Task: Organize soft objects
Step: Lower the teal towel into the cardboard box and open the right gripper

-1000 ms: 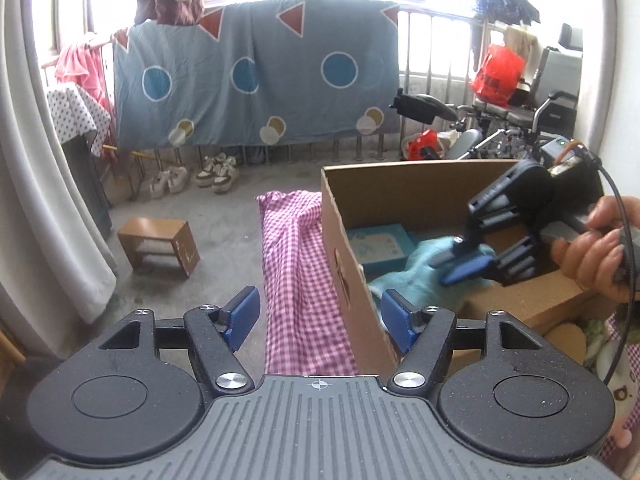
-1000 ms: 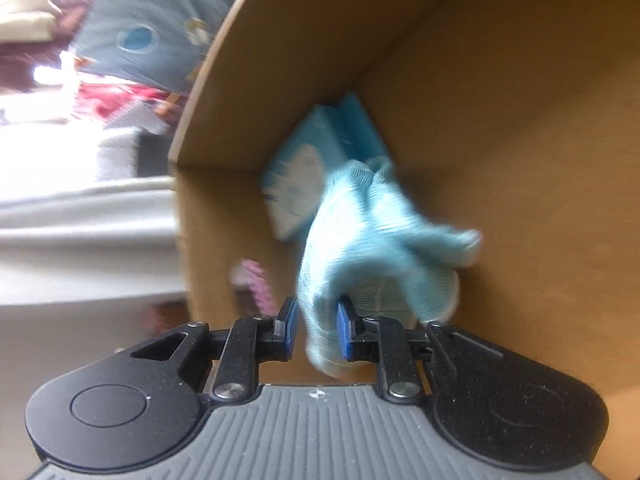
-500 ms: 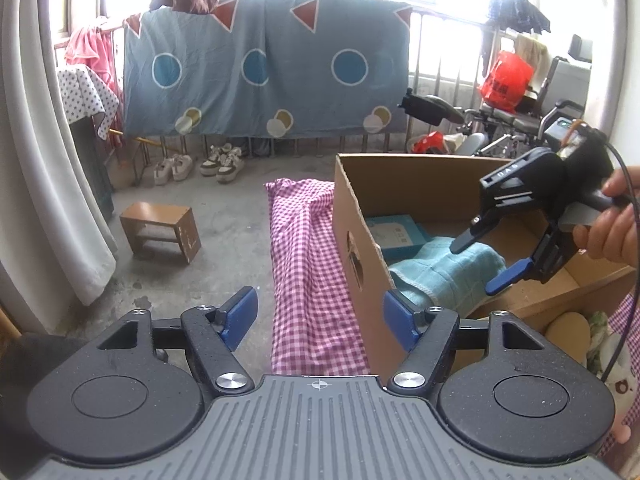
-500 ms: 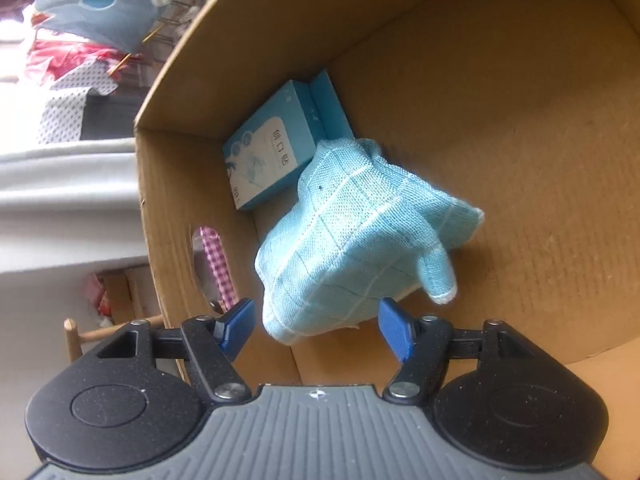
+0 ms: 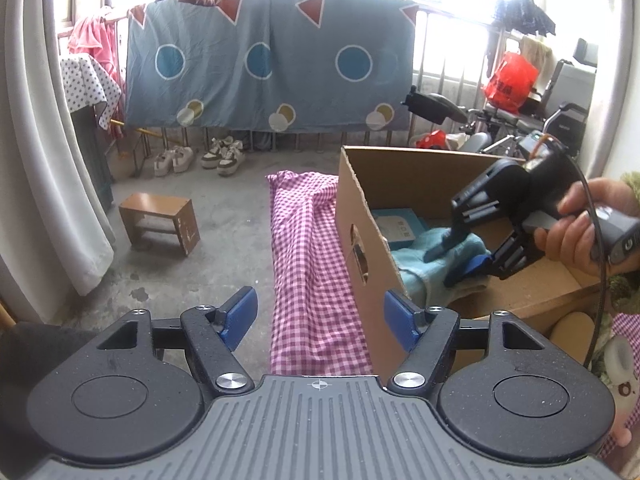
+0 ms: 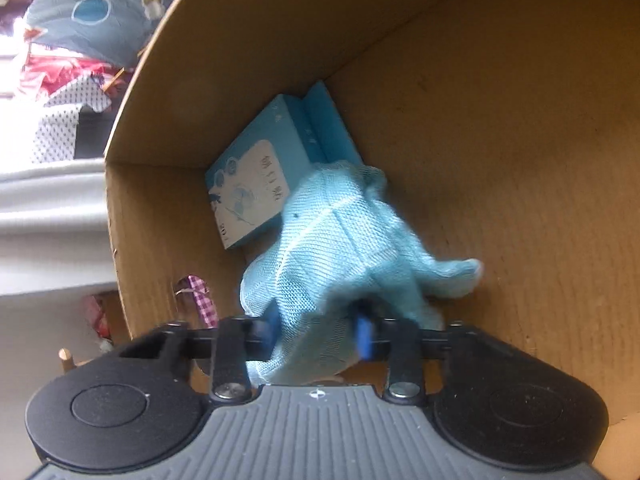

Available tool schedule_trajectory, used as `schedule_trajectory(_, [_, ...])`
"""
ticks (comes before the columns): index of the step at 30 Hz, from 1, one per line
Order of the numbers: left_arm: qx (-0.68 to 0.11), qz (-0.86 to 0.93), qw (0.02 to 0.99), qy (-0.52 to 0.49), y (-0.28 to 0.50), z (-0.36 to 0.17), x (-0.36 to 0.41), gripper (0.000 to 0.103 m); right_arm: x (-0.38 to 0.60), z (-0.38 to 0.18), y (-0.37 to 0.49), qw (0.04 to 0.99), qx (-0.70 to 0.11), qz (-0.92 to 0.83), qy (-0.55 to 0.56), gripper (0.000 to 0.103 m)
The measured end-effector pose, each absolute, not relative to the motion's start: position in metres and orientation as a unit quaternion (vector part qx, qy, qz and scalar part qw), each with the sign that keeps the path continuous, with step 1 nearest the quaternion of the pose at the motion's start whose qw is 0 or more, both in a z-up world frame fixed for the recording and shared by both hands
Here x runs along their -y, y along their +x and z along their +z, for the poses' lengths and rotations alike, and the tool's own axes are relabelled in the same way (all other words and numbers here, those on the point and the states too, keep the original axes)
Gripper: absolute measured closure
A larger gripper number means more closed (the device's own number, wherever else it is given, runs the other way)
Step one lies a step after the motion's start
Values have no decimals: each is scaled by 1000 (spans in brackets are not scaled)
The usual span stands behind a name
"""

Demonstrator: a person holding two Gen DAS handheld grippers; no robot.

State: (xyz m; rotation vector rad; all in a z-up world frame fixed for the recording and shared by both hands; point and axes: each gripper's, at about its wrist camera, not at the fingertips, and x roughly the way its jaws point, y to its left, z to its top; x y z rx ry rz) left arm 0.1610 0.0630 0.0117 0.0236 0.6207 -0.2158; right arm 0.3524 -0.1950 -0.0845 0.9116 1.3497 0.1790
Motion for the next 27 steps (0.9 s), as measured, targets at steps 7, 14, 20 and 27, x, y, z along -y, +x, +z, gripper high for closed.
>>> schedule_trajectory(7, [-310, -104, 945, 15, 162, 10, -62, 33, 212, -69, 336, 693, -514, 140, 485, 88])
schedule_trajectory(14, [-308, -102, 946, 15, 163, 11, -61, 33, 219, -73, 328, 688, -395, 164, 587, 88])
schedule_trajectory(20, [-308, -101, 946, 17, 162, 9, -63, 33, 197, -114, 336, 640, -492, 130, 576, 88])
schedule_trajectory(27, [-310, -100, 945, 16, 161, 9, -62, 33, 182, -109, 349, 624, -585, 103, 507, 45])
